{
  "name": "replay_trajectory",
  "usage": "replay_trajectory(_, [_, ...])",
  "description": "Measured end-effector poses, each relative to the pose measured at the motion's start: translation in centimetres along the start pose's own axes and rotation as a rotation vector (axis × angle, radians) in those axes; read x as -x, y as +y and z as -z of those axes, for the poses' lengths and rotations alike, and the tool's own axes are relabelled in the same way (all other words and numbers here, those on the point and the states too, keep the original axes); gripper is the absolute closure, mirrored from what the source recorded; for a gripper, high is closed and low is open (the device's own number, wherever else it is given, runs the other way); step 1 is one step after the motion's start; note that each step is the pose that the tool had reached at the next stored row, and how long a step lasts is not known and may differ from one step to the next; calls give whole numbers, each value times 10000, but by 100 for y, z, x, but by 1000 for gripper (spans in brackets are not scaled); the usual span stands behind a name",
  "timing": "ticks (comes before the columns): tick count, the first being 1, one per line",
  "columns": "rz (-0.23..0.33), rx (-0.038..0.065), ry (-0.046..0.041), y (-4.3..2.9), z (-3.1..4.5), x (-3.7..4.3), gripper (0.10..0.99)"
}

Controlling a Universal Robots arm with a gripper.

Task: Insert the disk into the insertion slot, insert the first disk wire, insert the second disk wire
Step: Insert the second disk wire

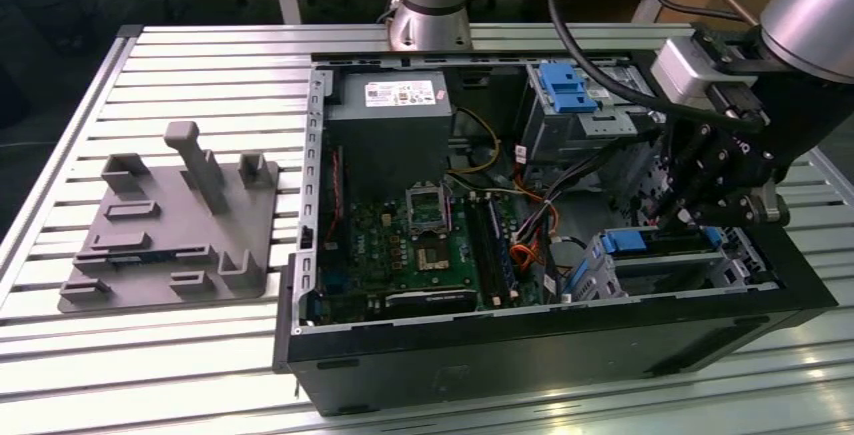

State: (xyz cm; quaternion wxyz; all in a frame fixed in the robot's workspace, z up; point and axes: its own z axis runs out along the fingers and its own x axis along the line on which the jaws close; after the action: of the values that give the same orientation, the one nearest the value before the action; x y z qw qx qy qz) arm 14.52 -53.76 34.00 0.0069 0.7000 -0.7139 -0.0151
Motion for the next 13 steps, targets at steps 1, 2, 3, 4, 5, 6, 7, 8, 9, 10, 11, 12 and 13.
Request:
replay_trajectory(1, [-4, 0, 0, 0, -1, 0, 890])
replay_trajectory(2, [-10, 0, 2, -1, -2, 0, 890])
replay_trajectory(3, [-15, 0, 1, -3, -3, -1, 890])
replay_trajectory(4, [-22, 0, 0, -3, -6, -1, 890])
replay_trajectory(5, [-28, 0, 0, -5, -6, -1, 890])
replay_trajectory(6, [-35, 0, 0, -7, -8, -1, 890])
replay_trajectory(7, [-43, 0, 0, -8, -9, -1, 890])
replay_trajectory(8, [-49, 0, -1, -8, -11, -1, 890])
replay_trajectory(9, [-54, -1, -1, -8, -14, -1, 890])
replay_trajectory(10, [-59, -1, -2, -9, -16, -1, 890])
replay_trajectory(11, [-63, -1, -2, -9, -19, -1, 890])
replay_trajectory(12, [-67, -1, -1, -9, -21, -1, 890])
replay_trajectory(13, [-69, -1, -1, -9, -24, -1, 890])
